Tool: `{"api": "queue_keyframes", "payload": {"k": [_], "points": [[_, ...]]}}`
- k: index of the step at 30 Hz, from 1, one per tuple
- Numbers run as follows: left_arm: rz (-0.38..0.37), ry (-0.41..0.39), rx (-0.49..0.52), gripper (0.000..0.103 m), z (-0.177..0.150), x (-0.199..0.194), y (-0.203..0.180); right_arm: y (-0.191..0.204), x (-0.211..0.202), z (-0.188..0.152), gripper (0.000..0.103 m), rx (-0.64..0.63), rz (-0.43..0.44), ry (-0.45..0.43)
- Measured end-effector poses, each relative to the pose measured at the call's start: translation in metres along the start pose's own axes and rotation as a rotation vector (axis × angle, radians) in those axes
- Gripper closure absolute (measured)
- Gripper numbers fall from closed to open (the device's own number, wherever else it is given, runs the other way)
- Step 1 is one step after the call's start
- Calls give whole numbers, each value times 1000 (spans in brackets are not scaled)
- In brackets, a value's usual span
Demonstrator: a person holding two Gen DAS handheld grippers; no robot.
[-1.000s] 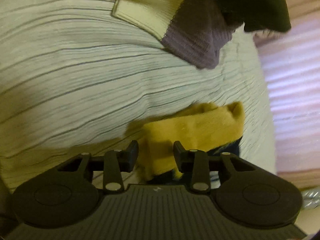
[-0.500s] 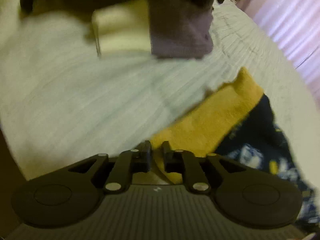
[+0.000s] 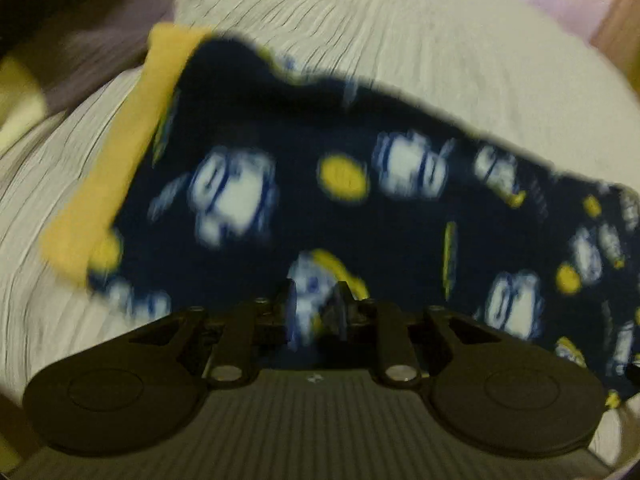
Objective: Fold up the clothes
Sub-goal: 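Release the cuffs and pull both grippers back from the folded pants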
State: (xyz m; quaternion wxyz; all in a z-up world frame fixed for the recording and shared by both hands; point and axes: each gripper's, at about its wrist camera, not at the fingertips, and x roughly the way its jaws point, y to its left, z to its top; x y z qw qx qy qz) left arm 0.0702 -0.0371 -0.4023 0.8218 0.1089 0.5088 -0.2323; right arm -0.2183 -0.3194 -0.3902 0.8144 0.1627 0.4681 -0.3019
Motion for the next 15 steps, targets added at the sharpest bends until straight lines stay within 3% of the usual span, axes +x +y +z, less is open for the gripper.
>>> {"api": "queue_keyframes", "payload": {"k": [2,4,11,15], "points": [[54,2,19,78,-16,-18,-16,-16,-16,-8,30,21,21,4],[91,37,20,78,-35,-36,-31,-32,-32,-15,30,42,34,19],[42,136,-34,76,-97,-119,-98,-86,-112,-37,30,150,77,52],[3,102,2,69,-114,-170,-134,-111,-161,-37,30,180,104,29]]}}
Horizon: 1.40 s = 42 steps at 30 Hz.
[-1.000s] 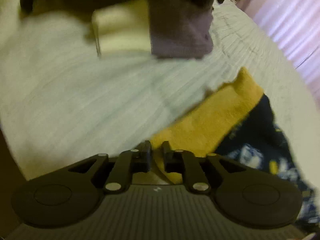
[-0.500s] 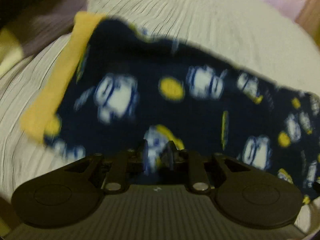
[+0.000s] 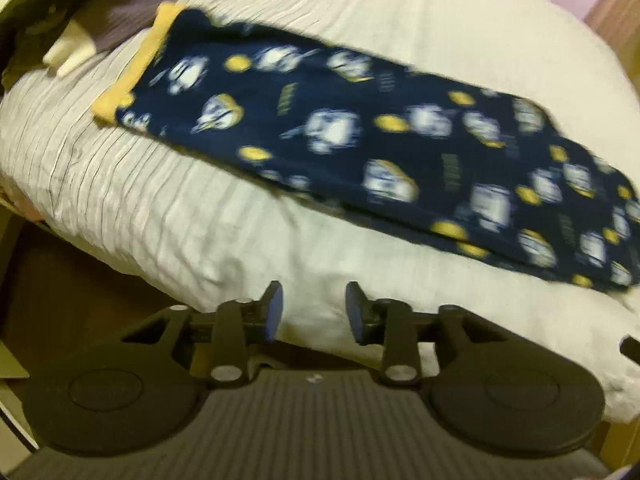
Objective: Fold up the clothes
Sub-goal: 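Release the cuffs and pull both grippers back from the folded pants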
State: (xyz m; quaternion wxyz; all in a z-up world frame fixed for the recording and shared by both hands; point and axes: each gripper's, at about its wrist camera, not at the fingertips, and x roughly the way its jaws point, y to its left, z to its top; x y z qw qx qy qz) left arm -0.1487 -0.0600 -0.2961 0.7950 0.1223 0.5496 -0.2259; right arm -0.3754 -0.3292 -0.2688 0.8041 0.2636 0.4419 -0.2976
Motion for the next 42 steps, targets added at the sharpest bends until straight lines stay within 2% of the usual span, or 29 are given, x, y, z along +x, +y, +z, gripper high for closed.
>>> {"api": "queue_keyframes", "payload": {"k": [4,8,18,31,42], "points": [[16,-70,31,59,-10,-48,-18,-8,-40,1,30,-20,5,-25],[17,-118,28,57,-19,-81,-22,-12,-66,-3,30,-29,32,-35],[58,-129,14,51,-37,-121,-20,-3,-94,-26,30,-44,64,3],[40,-125,30,50,-39,-126,-22,1,-103,-29,30,-40,46,12],[24,-101,-14,47,-38,-116,-9,11,-96,-23,30,-77,32,31]]}}
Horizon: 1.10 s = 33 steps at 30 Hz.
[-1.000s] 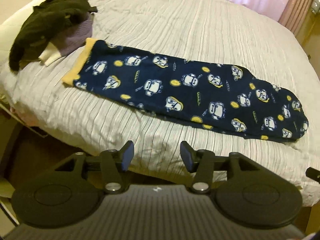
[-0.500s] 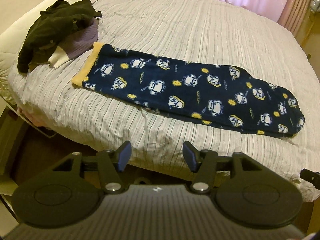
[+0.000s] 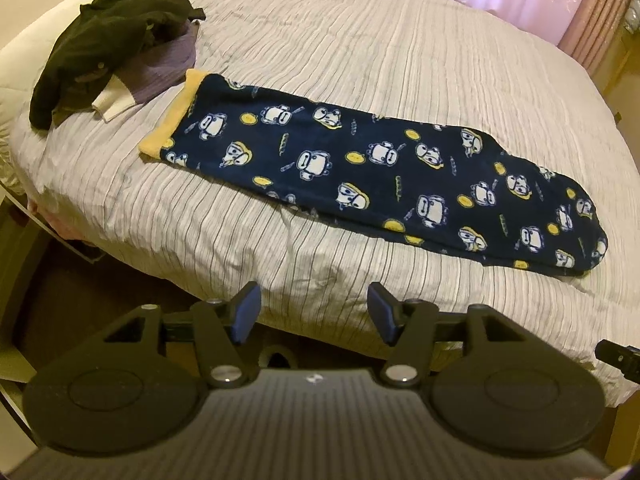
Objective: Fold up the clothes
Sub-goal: 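Release the cuffs and pull both grippers back from the folded pants, then grasp the yellow cuffs with the left gripper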
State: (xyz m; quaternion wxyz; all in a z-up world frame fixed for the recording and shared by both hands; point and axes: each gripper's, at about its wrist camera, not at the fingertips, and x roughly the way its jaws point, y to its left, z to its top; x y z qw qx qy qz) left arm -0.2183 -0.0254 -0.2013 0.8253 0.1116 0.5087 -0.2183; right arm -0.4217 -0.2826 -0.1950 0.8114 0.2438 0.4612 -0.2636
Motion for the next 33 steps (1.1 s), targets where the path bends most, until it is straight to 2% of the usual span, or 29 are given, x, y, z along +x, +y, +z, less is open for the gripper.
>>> {"api": "queue_keyframes", "payload": {"k": [5,9,15,17,20,23,26,29,33], "points": [[-57,2,-81,47,2,14,19,3,13,1,30,2,6,26],[-74,19,-164,47,16,37,43,0,26,7,30,40,-13,47],[-44,51,-244,47,48,92,81,-6,60,23,30,106,-99,109],[-61,54,-296,47,61,119,103,-4,74,30,30,127,-134,135],[-101,62,-433,48,80,158,143,9,99,47,30,133,-171,182],[-149,48,-621,48,96,198,192,29,125,66,30,113,-187,220],[-155,45,-759,48,106,235,234,49,151,83,30,86,-200,238],[-160,26,-874,48,110,268,270,66,177,96,30,77,-207,245],[-166,0,-972,48,106,304,302,78,210,105,30,71,-234,263]]}}
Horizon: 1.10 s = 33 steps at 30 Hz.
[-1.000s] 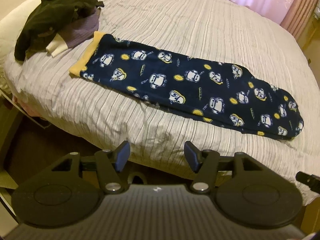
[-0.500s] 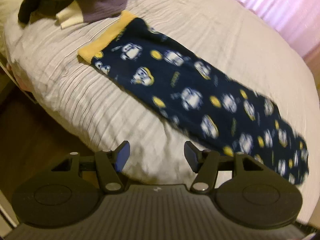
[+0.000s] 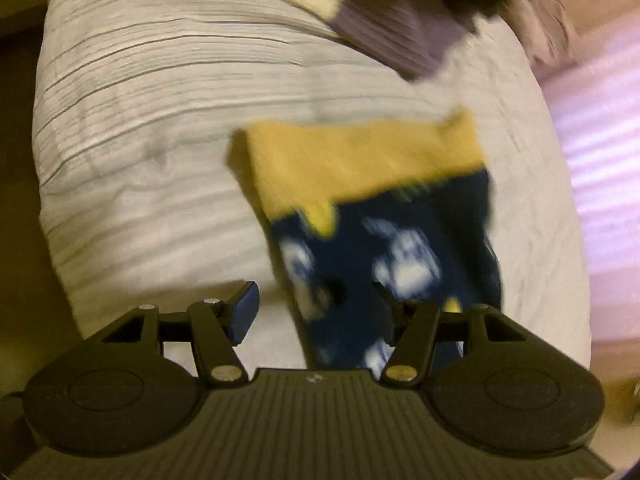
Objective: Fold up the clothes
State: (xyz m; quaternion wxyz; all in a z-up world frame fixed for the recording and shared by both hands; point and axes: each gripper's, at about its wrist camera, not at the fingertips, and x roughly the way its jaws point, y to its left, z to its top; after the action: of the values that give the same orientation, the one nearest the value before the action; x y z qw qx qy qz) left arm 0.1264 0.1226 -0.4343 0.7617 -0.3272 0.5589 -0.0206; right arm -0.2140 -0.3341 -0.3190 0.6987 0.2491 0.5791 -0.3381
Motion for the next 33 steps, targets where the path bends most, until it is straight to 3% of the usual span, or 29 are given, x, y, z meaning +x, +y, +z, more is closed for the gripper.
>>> {"api": "queue_keyframes", "payload": {"k": [5,11,15,18,20,23,26,30,33], "points": [[-121,-39,-129,48,7,19,28,14,25,3,30,11,-7,40],[-230,-119,-76,50,2,32,30,18,47,-1,30,11,-10,55],[-238,-149,-24,54,-1,43,22,12,53,-5,30,16,-14,52],[-261,-144,-38,84,0,45,22,5,55,-6,30,13,-11,56],[-225,-170,30,90,1,38,9,-2,55,-5,30,11,-5,50],[-136,-256,251,92,-11,15,-31,-17,51,-1,30,10,-5,21],[-119,-368,542,92,-41,-15,-85,-32,46,4,30,12,-6,-8],[-185,-460,976,92,-121,-48,-158,-64,41,13,30,65,-19,-33],[-309,-439,1254,92,-202,-57,-194,-84,37,16,30,118,-6,-61]]}}
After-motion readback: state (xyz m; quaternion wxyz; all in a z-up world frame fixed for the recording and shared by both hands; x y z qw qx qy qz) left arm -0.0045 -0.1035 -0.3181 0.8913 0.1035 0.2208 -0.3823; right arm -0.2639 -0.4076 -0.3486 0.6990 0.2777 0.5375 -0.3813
